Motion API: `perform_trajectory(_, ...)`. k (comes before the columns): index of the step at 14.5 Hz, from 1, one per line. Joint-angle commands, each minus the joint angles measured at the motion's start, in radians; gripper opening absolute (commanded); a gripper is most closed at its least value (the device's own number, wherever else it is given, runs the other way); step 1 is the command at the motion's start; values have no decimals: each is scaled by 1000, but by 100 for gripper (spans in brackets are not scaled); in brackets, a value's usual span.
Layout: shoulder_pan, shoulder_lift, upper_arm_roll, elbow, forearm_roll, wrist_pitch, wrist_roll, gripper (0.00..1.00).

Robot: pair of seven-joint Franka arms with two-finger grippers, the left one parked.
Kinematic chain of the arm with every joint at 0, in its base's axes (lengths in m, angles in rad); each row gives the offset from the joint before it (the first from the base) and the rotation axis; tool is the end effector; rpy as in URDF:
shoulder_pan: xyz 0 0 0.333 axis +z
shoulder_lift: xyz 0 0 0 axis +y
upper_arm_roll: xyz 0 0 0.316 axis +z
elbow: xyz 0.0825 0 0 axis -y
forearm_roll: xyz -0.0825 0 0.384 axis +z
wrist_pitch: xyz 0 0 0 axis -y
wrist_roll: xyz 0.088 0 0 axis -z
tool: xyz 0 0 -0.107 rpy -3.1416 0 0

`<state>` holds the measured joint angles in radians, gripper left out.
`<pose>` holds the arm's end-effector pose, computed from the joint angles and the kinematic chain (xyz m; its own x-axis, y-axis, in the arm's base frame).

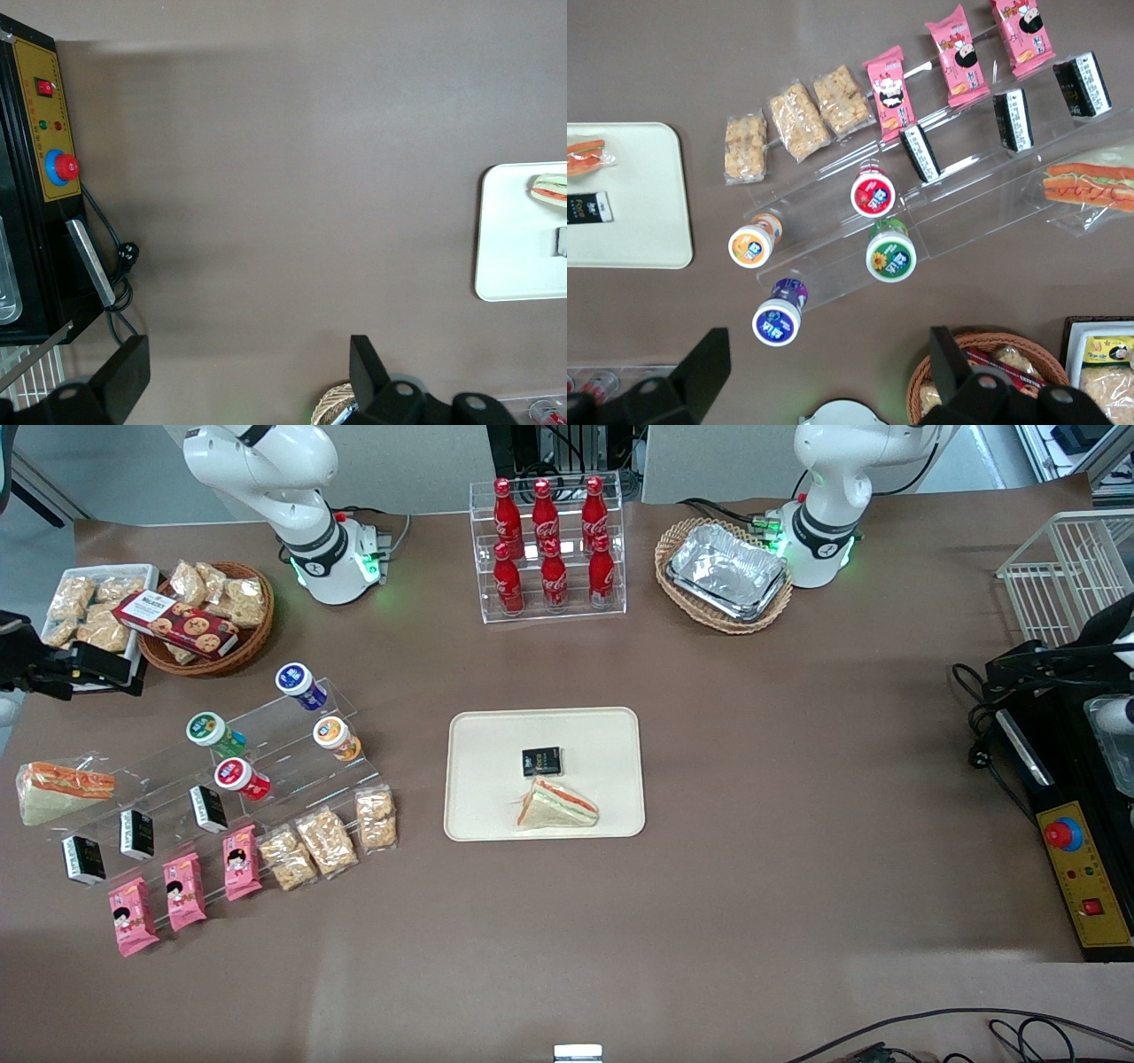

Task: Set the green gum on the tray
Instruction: 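Move the right gripper toward the rack of gum bottles, then lower the right gripper onto the green-lidded gum bottle and close it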

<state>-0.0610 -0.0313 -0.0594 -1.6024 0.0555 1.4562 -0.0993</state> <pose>0.5286 -0.0580 0.6176 0.9940 -0.0140 -0.1083 -0.0215 -0.9974 -0.0684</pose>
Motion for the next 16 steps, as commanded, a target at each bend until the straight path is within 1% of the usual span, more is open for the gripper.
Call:
perform_trajectory(1, 10, -183, -4, -253, -42, 142, -34, 100)
perform_trajectory(3, 4, -238, -5, -377, -43, 237, -75, 100)
perform_trajectory(4, 0, -237, -7, -401, -43, 260, -85, 100)
perform_trajectory(5, 0, -223, -8, -415, -54, 271, -85, 100)
perform_trajectory(6, -2, -210, -11, -435, -83, 285, -85, 100)
perform_trajectory(7, -2, -210, -23, -474, -92, 315, -85, 100)
perform_trajectory(11, 0, -200, -69, -619, -92, 492, -131, 100)
perform_trajectory(16, 3, -177, -83, -705, -92, 611, -143, 100)
